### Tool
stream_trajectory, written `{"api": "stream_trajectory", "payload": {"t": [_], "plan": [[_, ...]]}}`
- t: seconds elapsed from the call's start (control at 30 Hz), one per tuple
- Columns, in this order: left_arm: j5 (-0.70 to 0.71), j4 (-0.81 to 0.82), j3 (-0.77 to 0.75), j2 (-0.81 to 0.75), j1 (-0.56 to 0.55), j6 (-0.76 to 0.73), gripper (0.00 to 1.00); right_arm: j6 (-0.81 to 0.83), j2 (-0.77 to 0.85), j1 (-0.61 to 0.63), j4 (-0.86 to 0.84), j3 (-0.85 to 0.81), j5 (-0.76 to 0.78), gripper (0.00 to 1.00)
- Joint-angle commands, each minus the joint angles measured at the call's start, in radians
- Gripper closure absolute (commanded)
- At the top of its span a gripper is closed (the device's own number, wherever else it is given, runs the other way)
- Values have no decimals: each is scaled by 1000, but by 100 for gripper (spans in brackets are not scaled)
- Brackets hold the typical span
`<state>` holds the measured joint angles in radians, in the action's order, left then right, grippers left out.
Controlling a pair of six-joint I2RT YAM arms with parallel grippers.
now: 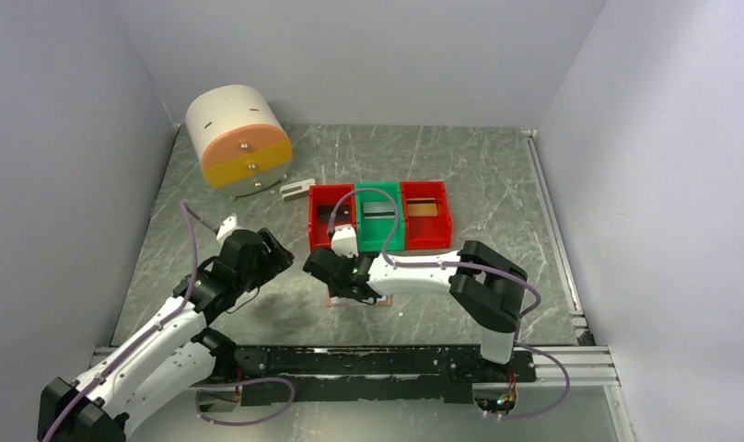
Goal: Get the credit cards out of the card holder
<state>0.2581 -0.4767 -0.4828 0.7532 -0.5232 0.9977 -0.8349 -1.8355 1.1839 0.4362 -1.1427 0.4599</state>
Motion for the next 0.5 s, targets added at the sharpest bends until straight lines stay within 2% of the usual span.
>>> {"api": "stream_trajectory", "payload": {"t": [0.0, 0.2, 0.27, 0.47], "plan": [[-16, 4, 6, -14, 8, -21, 14, -29, -19, -10, 23, 20, 20, 60], [-32, 6, -5, 18, 9, -30, 15, -27, 12, -27, -9, 54, 4, 65], [-43, 17, -2, 26, 8, -32, 16, -18, 22, -35, -38, 64, -26, 70], [-74, 42, -6, 48, 8, -55, 16, -26, 68, -54, -115, 105, -90, 73]]}}
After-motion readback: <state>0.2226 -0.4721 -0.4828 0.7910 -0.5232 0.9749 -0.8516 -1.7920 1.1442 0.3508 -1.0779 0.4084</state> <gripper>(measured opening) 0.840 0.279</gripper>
